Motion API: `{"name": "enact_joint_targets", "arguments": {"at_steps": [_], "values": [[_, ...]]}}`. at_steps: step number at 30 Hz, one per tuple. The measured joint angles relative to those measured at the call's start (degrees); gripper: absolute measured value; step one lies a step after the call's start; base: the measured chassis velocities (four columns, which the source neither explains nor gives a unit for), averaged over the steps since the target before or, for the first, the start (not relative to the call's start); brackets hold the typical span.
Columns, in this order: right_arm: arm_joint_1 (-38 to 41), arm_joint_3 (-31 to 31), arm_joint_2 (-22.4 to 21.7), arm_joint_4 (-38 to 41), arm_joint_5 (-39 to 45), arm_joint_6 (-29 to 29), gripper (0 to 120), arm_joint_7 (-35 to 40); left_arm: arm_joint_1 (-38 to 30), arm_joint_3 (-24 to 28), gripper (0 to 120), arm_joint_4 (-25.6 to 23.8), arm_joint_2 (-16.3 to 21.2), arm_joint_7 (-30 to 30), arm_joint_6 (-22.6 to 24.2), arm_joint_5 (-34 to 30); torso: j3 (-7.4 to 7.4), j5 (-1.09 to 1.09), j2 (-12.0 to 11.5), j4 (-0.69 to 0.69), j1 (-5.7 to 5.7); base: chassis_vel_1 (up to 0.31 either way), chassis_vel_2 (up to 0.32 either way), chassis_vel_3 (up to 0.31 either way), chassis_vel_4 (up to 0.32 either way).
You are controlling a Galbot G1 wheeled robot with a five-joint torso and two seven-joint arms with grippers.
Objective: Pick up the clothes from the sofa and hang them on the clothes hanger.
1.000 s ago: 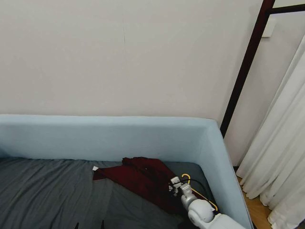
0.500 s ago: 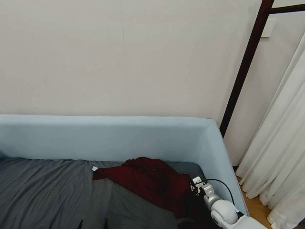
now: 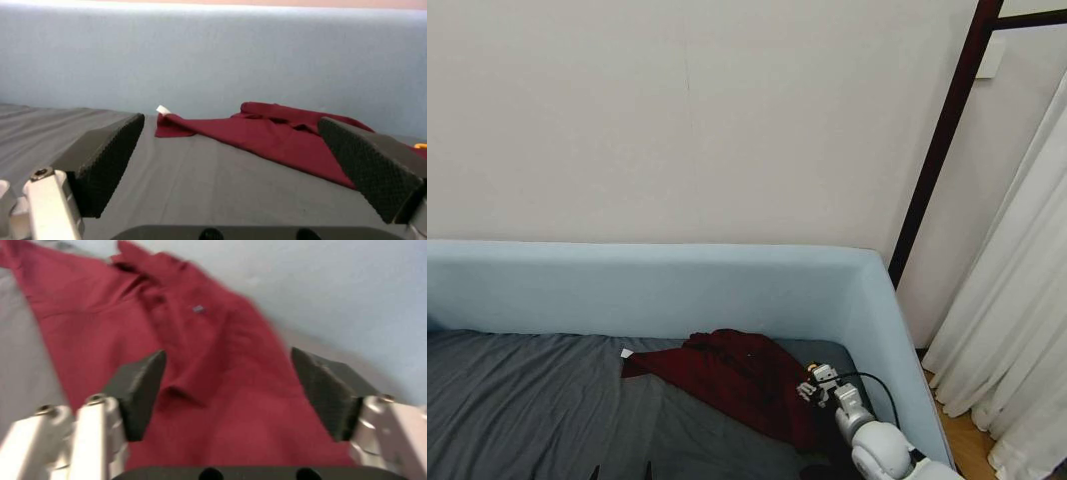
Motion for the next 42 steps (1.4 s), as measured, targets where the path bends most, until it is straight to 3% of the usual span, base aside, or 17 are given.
{"name": "enact_joint_targets", "arguments": {"at_steps": [3, 7, 18, 22, 26, 37, 42], "values": [[0.07, -1.70, 2.50, -1.08, 1.61, 0.07, 88, -0.70, 0.00, 0.14, 99, 0.00, -0.14, 0.12, 0.00, 0.24, 0.00, 0.02, 0.00, 0.01, 0.00, 0.000, 0.000, 0.000, 0.000], [3.16, -2.93, 10.44, -10.04, 3.53, 1.35, 100, -1.30, 0.63, 0.06, 99, -0.62, -0.06, 0.31, 0.03, 0.52, 0.00, 0.02, 0.00, 0.03, 0.00, 0.000, 0.000, 0.000, 0.000], [7.83, -3.06, 18.47, -24.02, 6.82, 0.46, 95, -1.24, 1.42, -0.36, 99, -0.68, -0.66, 0.31, -0.35, 0.72, 0.00, 0.02, 0.00, 0.02, 0.00, 0.000, 0.000, 0.000, 0.000], [8.48, -2.44, 19.00, -25.92, 7.54, 0.18, 85, -1.28, 1.17, -0.71, 99, -0.86, -0.65, 0.25, -0.35, 0.69, 0.00, 0.02, 0.00, 0.01, 0.00, 0.000, 0.000, 0.000, 0.000], [8.71, -2.12, 19.41, -27.33, 9.28, -0.15, 65, -1.85, 0.72, -1.24, 99, -1.49, -0.30, 0.07, -0.01, 0.19, 0.00, 0.02, -0.01, 0.01, 0.00, 0.000, 0.000, 0.000, 0.000], [8.58, -3.17, 19.66, -28.41, 9.13, -0.67, 28, -2.21, 0.61, -1.25, 99, -1.69, -0.37, 0.06, 0.21, -0.16, 0.00, 0.02, -0.01, 0.01, 0.00, 0.000, 0.000, 0.000, 0.000], [8.71, -3.20, 19.12, -28.23, 9.19, -0.67, 6, -2.00, 0.67, -1.29, 99, -1.45, -0.30, 0.00, -0.06, -0.26, 0.00, 0.02, -0.01, 0.01, 0.00, 0.000, 0.000, 0.000, 0.000]]}}
